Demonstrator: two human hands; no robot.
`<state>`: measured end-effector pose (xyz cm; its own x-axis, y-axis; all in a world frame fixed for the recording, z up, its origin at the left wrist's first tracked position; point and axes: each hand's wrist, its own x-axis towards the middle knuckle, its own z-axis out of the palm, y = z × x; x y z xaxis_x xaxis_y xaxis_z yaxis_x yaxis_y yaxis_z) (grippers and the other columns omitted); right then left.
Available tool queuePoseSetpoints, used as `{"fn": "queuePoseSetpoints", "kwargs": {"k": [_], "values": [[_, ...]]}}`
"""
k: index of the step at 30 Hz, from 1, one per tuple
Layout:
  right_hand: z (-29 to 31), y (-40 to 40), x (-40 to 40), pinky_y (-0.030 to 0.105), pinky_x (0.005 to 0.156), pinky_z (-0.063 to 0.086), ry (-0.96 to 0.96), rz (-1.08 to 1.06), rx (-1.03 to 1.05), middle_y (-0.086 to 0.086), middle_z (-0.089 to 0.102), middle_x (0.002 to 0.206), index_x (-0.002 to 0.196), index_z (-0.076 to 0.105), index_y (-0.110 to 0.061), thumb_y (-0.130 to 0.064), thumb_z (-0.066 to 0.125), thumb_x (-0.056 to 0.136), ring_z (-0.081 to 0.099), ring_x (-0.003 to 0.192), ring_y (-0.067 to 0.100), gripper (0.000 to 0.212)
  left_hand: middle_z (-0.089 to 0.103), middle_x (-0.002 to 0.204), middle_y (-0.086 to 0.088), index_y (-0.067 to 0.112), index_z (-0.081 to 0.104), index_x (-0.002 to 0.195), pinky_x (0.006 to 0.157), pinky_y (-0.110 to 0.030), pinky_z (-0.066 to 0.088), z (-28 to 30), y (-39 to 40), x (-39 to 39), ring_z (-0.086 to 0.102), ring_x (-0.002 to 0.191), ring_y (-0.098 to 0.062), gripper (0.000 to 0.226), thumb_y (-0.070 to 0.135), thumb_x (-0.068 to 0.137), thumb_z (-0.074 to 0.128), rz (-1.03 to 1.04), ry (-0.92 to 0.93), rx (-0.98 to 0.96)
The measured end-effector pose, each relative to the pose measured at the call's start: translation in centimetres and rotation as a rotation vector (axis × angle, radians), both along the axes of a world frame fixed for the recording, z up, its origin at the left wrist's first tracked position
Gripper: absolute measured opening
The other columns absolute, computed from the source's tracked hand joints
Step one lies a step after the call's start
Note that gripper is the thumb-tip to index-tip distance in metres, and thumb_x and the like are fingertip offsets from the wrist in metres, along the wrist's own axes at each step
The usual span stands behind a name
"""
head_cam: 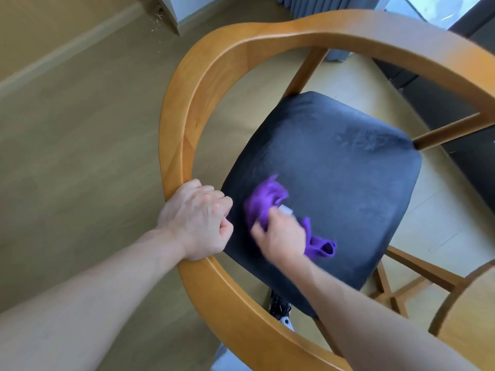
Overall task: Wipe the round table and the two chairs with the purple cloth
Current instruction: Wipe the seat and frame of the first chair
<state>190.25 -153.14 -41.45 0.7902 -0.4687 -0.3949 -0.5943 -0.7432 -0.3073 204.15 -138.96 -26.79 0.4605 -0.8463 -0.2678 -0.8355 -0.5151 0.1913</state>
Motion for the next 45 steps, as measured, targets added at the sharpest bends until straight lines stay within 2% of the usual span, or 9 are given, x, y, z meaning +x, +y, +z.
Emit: {"fn": "queuePoseSetpoints", "kwargs": {"k": [6,14,19,21,27,29,35,38,45], "values": [[-0.1,-2.6,-1.6,0.035,0.063,0.040,0.053,0.961,0.144,0.006,0.066,0.099,0.099,0.062,-0.017,-0.054,0.055,0.085,0.063,0.094,0.031,0.039,0.053,0.058,0.004,0.018,0.050,0.061,0.063,-0.036,0.043,0.1,-0.1,0.1,0.047,0.055,-0.020,0.021,0.028,0.076,0.038,-0.011,-0.005,0.006],[0.0,-6.1,1.8,0.036,0.064,0.041,-0.079,-0.417,0.041,0.001,0.056,0.084,0.080,0.045,-0.021,-0.052,0.049,0.086,0.055,0.074,0.029,0.032,0.054,0.061,0.004,0.018,0.052,0.064,0.068,-0.037,0.043,0.0,-0.1,0.1,0.050,0.059,-0.021,0.017,0.024,0.078,0.046,-0.028,-0.006,0.073],[0.5,-1.8,-4.7,0.039,0.065,0.048,0.065,0.877,0.147,0.010,0.065,0.099,0.104,0.062,-0.014,-0.050,0.057,0.088,0.065,0.091,0.033,0.040,0.054,0.062,0.002,0.019,0.047,0.063,0.061,-0.036,0.043,0.5,-0.1,0.1,0.050,0.062,-0.024,0.022,0.028,0.078,0.033,-0.141,0.027,0.104],[0.3,-3.5,-3.9,0.038,0.069,0.045,0.096,1.022,0.169,0.008,0.066,0.105,0.109,0.064,-0.015,-0.053,0.058,0.087,0.063,0.098,0.031,0.044,0.054,0.062,0.002,0.020,0.044,0.064,0.057,-0.034,0.044,0.4,0.0,0.2,0.051,0.062,-0.024,0.021,0.029,0.078,0.031,-0.176,0.038,0.105],[-0.4,-7.2,2.6,0.035,0.069,0.042,-0.151,-0.713,0.166,-0.002,0.061,0.081,0.082,0.050,-0.023,-0.056,0.049,0.083,0.064,0.082,0.031,0.034,0.054,0.063,0.003,0.016,0.052,0.065,0.056,-0.036,0.046,0.2,0.0,0.1,0.051,0.062,-0.024,0.029,0.028,0.078,0.029,-0.135,0.037,0.103],[-0.6,-5.8,3.6,0.036,0.070,0.038,-0.134,-0.806,0.135,-0.001,0.057,0.083,0.085,0.047,-0.024,-0.056,0.048,0.086,0.064,0.087,0.034,0.032,0.055,0.065,0.003,0.016,0.053,0.067,0.058,-0.036,0.046,0.3,0.0,0.1,0.052,0.064,-0.023,0.024,0.026,0.080,0.035,-0.105,0.037,0.124],[-0.3,-1.2,2.0,0.038,0.065,0.051,0.011,0.704,0.152,0.005,0.064,0.099,0.104,0.057,-0.019,-0.053,0.056,0.089,0.063,0.093,0.030,0.037,0.055,0.060,-0.001,0.015,0.052,0.062,0.054,-0.037,0.046,0.8,-0.3,-0.1,0.053,0.059,-0.028,0.025,0.025,0.076,0.034,-0.094,0.035,0.082],[0.0,-4.8,6.5,0.036,0.064,0.051,-0.005,0.882,0.104,0.004,0.067,0.098,0.102,0.061,-0.021,-0.058,0.056,0.086,0.066,0.092,0.030,0.041,0.053,0.057,-0.001,0.015,0.052,0.060,0.052,-0.037,0.045,0.8,-0.2,-0.2,0.052,0.055,-0.028,0.023,0.024,0.074,0.036,-0.091,0.035,0.067],[-0.5,-17.6,14.9,0.041,0.087,0.048,-0.174,-0.608,0.027,0.016,0.068,0.117,0.115,0.059,-0.015,-0.054,0.047,0.089,0.065,0.109,0.038,0.048,0.054,0.061,0.005,0.020,0.053,0.065,0.053,-0.033,0.046,0.1,0.0,0.1,0.050,0.056,-0.020,0.022,0.029,0.078,0.037,-0.080,0.063,0.066]]}}
